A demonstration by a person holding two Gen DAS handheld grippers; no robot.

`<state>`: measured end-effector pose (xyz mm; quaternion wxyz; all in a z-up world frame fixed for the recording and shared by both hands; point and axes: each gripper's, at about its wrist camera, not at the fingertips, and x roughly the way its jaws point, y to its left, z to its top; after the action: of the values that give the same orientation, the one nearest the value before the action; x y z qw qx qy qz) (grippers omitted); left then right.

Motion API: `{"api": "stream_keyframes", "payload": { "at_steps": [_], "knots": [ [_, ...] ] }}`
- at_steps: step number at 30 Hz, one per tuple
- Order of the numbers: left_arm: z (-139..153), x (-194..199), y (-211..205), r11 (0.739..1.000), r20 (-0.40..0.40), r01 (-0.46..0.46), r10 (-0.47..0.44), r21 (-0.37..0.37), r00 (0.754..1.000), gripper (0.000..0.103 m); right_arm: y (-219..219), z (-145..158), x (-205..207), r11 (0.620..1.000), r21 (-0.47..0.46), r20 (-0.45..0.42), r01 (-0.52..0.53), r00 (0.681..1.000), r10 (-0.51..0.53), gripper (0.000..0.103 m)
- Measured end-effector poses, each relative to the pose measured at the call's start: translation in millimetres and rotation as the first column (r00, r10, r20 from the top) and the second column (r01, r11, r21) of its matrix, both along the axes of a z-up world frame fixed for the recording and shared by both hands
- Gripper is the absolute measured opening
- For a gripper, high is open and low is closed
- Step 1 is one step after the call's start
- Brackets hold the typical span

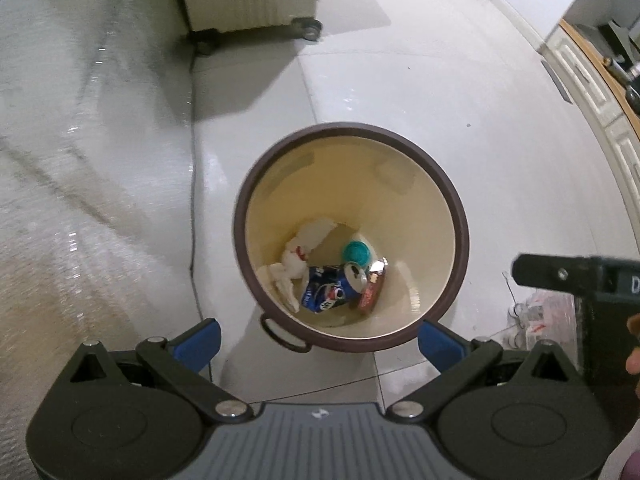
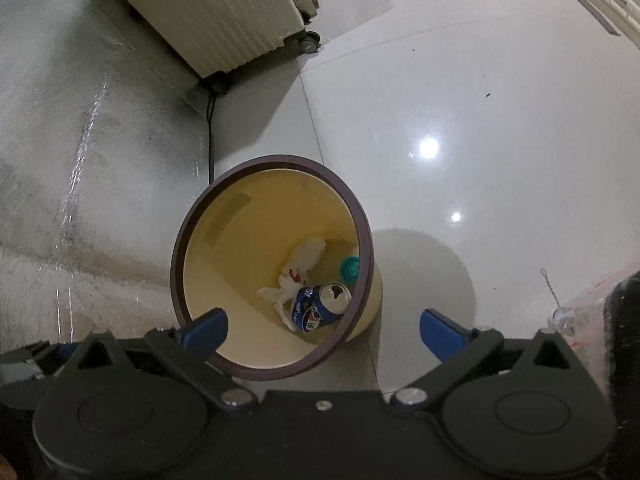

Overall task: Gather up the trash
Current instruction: 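Raise both tools and move them back over the table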

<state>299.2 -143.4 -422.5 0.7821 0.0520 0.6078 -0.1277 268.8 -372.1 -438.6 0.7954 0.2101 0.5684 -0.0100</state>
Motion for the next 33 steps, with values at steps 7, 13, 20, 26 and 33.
{"api": "stream_keyframes", "payload": {
  "at_steps": [7,13,20,26,33],
  "knots": [
    [25.9,-9.6,18.8,0.997,0.037,-0.059,0.058,0.040,0.998,0.103,5.1,23.4,-14.0,0.998,-0.058,0.021,-0.022,0.999,0.024,0.103],
    [48.3,-21.0,28.7,0.995,0.058,-0.091,0.089,0.038,0.994,0.103,9.7,45.7,-25.2,0.992,-0.114,0.029,-0.050,0.998,0.054,0.103],
    [86.9,-43.8,31.7,0.995,0.100,-0.099,0.098,0.012,0.990,0.103,11.8,79.1,-46.2,0.986,-0.159,0.065,-0.046,0.996,0.057,0.103],
    [128.3,-62.0,35.9,0.994,0.146,-0.105,0.109,-0.030,0.983,0.103,20.5,118.0,-63.1,0.982,-0.187,0.094,-0.036,0.994,0.054,0.103],
    [180.7,-89.3,45.1,0.993,0.214,-0.109,0.116,-0.043,0.970,0.103,29.2,172.1,-90.2,0.971,-0.240,0.150,-0.023,0.987,0.061,0.103]
  ]
}}
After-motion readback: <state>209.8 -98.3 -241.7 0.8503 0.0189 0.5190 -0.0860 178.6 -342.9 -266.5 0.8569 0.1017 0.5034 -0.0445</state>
